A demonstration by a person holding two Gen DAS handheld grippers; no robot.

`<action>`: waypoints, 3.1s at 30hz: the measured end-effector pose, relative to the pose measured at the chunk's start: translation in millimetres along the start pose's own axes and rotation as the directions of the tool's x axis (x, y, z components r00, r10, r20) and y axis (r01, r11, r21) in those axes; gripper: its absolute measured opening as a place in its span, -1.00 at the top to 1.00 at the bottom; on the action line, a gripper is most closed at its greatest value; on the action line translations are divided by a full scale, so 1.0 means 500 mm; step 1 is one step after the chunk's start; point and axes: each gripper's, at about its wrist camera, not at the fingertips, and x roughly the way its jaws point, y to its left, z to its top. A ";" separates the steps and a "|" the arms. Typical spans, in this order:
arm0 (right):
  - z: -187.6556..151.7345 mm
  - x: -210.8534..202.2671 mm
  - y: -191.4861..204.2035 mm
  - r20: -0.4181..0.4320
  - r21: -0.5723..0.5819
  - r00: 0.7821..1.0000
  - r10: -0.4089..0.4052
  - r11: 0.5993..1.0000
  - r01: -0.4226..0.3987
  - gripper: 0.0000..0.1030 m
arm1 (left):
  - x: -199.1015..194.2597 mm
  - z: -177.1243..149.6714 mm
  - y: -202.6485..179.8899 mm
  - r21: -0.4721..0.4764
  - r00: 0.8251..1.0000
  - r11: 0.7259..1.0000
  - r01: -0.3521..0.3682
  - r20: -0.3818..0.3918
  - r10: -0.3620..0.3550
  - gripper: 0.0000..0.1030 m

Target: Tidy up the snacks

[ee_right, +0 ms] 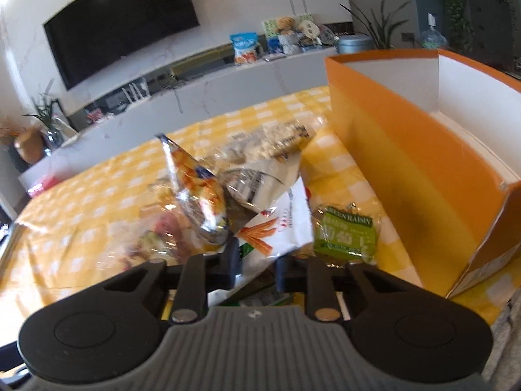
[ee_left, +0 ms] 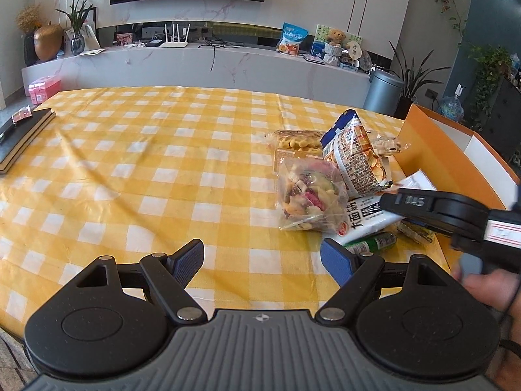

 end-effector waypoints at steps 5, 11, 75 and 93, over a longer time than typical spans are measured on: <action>0.009 -0.074 0.014 0.024 -0.055 0.999 0.042 0.998 -0.041 0.88 | -0.004 0.003 0.007 -0.026 1.000 1.000 -0.013 -0.002 0.013 -0.84; 0.001 -0.165 0.056 0.080 -0.270 0.992 -0.099 0.956 0.117 0.88 | -0.017 0.010 0.007 -0.032 1.000 0.999 -0.015 0.013 0.015 -0.83; -0.024 -0.103 -0.100 -0.020 0.040 0.975 0.223 0.974 -0.222 0.85 | 0.224 0.076 -0.093 0.056 0.979 0.998 0.025 -0.206 -0.013 -0.59; -0.023 -0.096 -0.106 -0.024 0.054 0.978 0.209 0.977 -0.207 0.85 | 0.017 0.057 -0.059 0.012 0.997 1.000 0.015 -0.073 -0.014 -0.40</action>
